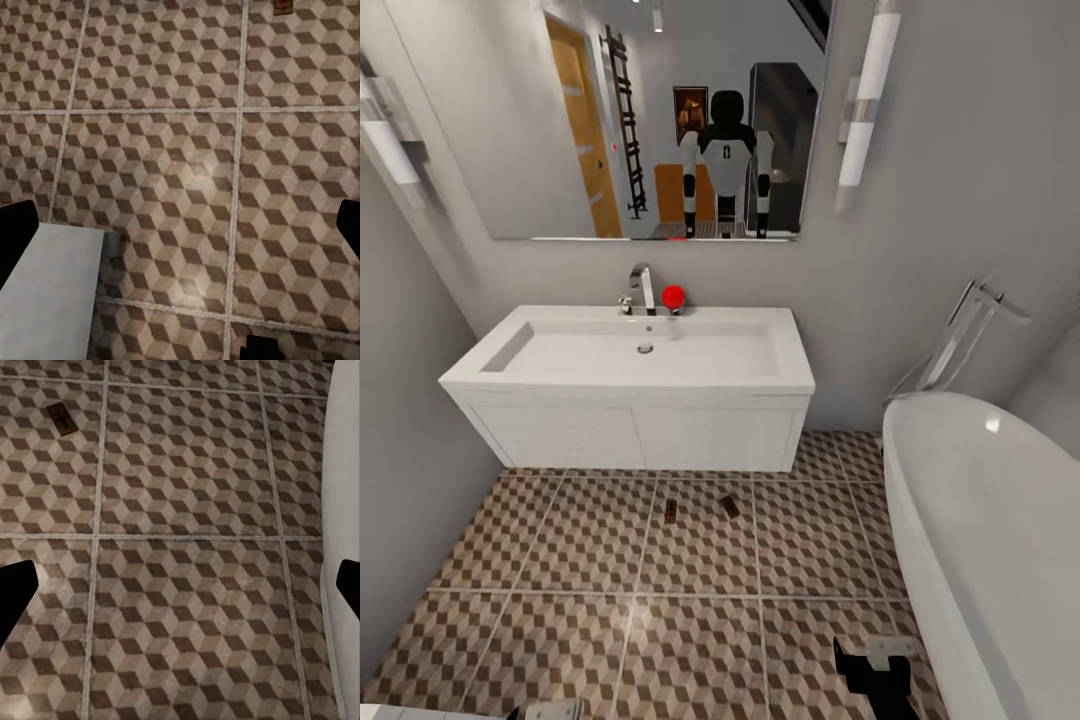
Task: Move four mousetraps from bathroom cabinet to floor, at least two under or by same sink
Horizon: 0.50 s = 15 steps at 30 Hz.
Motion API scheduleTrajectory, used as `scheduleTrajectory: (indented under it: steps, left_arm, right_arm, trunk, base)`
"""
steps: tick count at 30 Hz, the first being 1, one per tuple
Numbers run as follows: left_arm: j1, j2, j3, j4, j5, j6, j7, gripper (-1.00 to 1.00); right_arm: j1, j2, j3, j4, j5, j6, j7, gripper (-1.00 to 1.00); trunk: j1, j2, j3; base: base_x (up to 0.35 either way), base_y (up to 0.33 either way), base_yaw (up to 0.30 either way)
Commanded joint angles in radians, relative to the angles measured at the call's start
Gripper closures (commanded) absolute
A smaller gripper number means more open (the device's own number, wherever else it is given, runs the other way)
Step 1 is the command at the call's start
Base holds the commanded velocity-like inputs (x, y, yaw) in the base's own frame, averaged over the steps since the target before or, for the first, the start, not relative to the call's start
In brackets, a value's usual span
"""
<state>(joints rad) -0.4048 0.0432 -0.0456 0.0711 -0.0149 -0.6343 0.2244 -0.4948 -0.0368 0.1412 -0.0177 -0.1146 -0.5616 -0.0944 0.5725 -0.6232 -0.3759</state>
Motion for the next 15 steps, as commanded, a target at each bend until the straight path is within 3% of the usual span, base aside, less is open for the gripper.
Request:
scheduleTrajectory:
  steps: [1,15]
  left_arm:
    - [-0.002,0.0,-0.005,0.004,-0.002,-0.005,0.006,-1.0]
    - [-0.002,-0.012,-0.005,0.004,-0.002,-0.005,0.006,-1.0]
  right_arm:
    - [-0.001,0.0,0.009,0.001,-0.01,-0.003,-0.001,-1.0]
    - [-0.001,0.0,0.009,0.001,-0.01,-0.003,-0.002,-1.0]
  trunk:
    - [-0.004,0.006,0.004]
    - [-0.057,0.104,0.07]
  base:
    - [0.0,0.0,0.0]
    - [0.0,0.0,0.0]
